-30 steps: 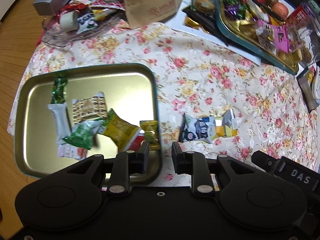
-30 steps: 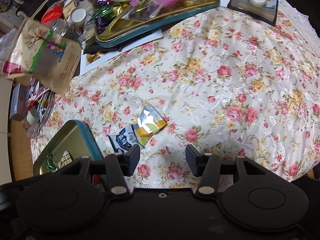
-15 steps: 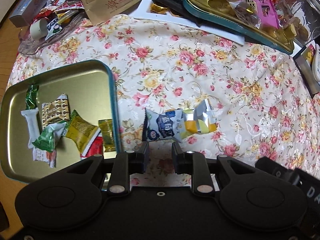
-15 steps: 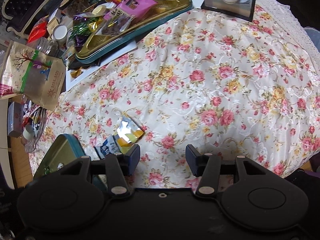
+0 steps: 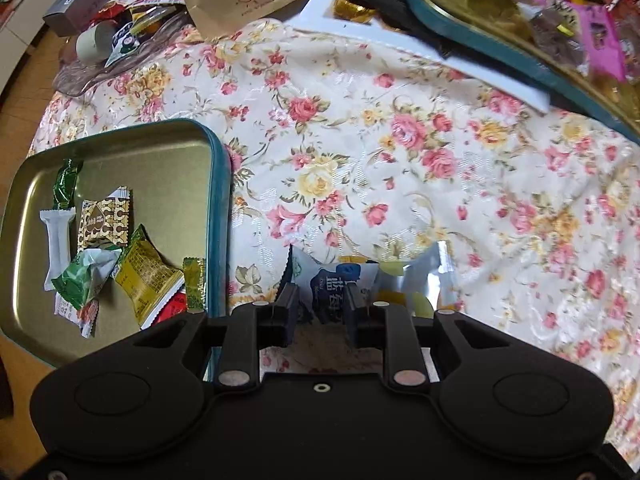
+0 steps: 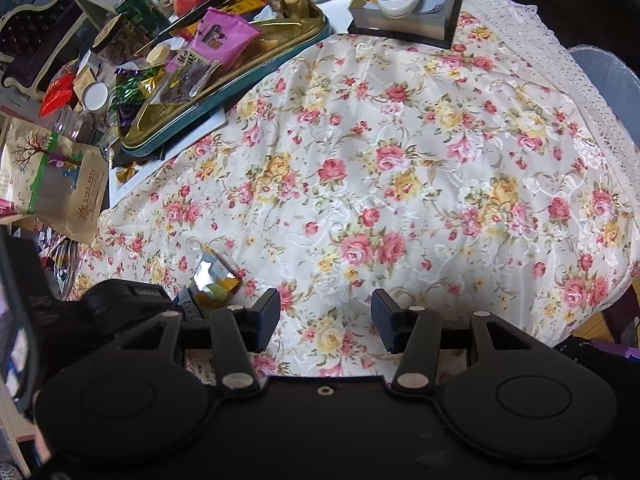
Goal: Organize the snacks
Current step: 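Reach the left gripper down to the blue-white packet, then grasp the silver-yellow packet with the right gripper, then grasp the blue-white blueberry packet with the left gripper, then carry the blueberry packet over the gold tray with the left while the right carries the silver packet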
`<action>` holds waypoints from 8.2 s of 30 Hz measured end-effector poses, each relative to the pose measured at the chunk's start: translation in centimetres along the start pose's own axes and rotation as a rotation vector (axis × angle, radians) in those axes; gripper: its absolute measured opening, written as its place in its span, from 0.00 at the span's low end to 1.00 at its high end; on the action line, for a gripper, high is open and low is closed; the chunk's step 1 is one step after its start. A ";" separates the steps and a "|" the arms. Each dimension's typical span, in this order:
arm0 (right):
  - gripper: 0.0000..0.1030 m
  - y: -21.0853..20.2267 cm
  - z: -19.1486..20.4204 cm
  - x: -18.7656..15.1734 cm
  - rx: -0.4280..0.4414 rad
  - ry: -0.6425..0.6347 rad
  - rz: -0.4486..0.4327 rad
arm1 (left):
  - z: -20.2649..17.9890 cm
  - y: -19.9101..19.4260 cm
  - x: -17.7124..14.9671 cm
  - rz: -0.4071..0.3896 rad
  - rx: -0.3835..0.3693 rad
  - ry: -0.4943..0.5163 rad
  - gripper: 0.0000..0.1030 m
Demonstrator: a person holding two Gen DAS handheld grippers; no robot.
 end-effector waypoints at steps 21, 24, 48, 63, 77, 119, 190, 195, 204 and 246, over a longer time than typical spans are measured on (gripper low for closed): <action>0.52 0.2 -1.7 0.1 0.013 0.053 0.004 | -6.5 -0.6 -3.7 0.122 -0.235 0.243 0.35; 0.52 0.2 -1.6 0.2 0.020 0.073 0.002 | -5.9 -2.6 -3.1 0.081 -0.230 0.224 0.35; 0.52 2.8 5.1 3.8 -0.007 -0.048 -0.175 | -1.2 -7.2 0.2 0.045 -0.169 0.166 0.35; 0.52 9.6 11.3 1.7 0.012 0.000 0.005 | 1.2 -7.1 0.4 0.066 -0.199 0.114 0.35; 0.42 10.5 11.6 1.4 -0.026 -0.113 -0.002 | 1.7 -7.0 0.5 0.061 -0.183 0.111 0.35; 0.42 5.8 2.2 2.5 -0.127 -0.189 -0.003 | -2.1 0.2 0.1 0.091 -0.101 0.034 0.35; 0.35 6.9 0.2 2.8 -0.079 -0.081 0.002 | -6.4 1.3 -7.7 0.133 -0.088 0.643 0.50; 0.35 4.9 -0.3 2.6 -0.050 -0.089 -0.031 | -5.7 0.9 -7.4 0.140 -0.138 0.550 0.42; 0.35 0.8 0.1 1.7 0.006 -0.115 -0.109 | -2.1 -5.4 -4.9 0.011 -0.141 0.448 0.42; 0.35 -4.4 25.7 -10.9 0.366 -0.616 -0.262 | 27.2 -12.5 1.6 -0.178 0.081 -0.220 0.42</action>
Point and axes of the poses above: each gripper's, at about its wrist camera, not at the fingertips, and y roughly the way its jaws point, z to its left, x to its top, the point moved 7 cm from there along y, roughly the way its jaws point, and after that the axes turned 12 degrees about -x, right-handed, at the moved point
